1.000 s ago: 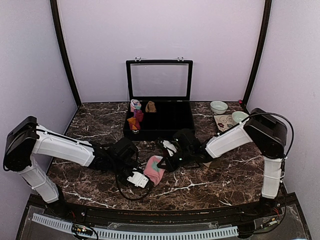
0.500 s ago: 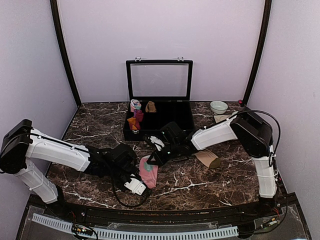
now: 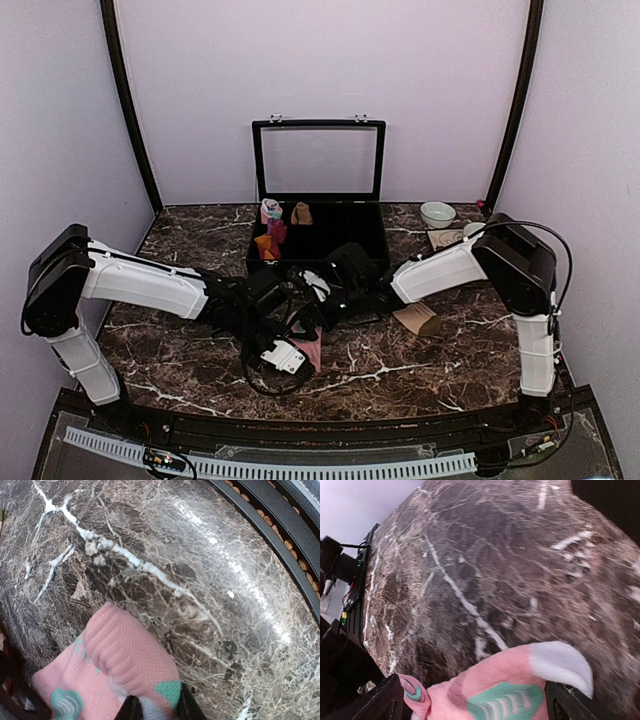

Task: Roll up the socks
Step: Roll the sock at the center of the board.

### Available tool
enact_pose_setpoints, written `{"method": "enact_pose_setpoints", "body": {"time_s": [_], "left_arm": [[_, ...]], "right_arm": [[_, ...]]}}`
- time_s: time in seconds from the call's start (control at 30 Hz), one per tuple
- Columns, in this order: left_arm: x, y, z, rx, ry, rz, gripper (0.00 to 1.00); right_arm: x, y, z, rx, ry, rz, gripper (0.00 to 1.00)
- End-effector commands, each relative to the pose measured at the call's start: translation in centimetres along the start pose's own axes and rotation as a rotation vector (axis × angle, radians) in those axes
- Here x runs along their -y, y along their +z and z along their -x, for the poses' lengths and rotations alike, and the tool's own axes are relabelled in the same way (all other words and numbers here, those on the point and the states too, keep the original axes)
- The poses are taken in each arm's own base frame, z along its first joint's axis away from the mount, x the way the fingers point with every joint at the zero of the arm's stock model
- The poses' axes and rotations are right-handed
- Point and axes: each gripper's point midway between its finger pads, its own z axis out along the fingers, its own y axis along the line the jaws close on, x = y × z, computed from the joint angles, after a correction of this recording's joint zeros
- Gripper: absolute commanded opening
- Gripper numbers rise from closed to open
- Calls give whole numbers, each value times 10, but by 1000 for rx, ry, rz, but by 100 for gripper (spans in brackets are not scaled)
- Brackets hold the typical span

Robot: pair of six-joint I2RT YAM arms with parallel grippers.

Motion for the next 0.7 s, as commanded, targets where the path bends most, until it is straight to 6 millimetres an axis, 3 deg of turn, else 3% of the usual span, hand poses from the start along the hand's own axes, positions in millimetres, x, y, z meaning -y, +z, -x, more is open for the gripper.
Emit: {"method": "enact_pose_setpoints", "body": {"time_s": [0.0,0.23,0.4,0.5,0.67], "left_arm": [[88,16,-9,42,-158,-393,17],[85,12,-2,76,-227,-500,16],[76,11,8,97,-312,-569,16],[73,12,10,97,-344,-546,16],[68,19,10,86,-407,-538,15]], "right_arm": [[51,-49,29,166,49,-251,99],[40,-112,35,341,-73,-364,99],[37,-130,21,336,-119,-410,99],[24,-143,5,319,-90,-384,99],[6,-151,-48,280,17,-357,99]]}}
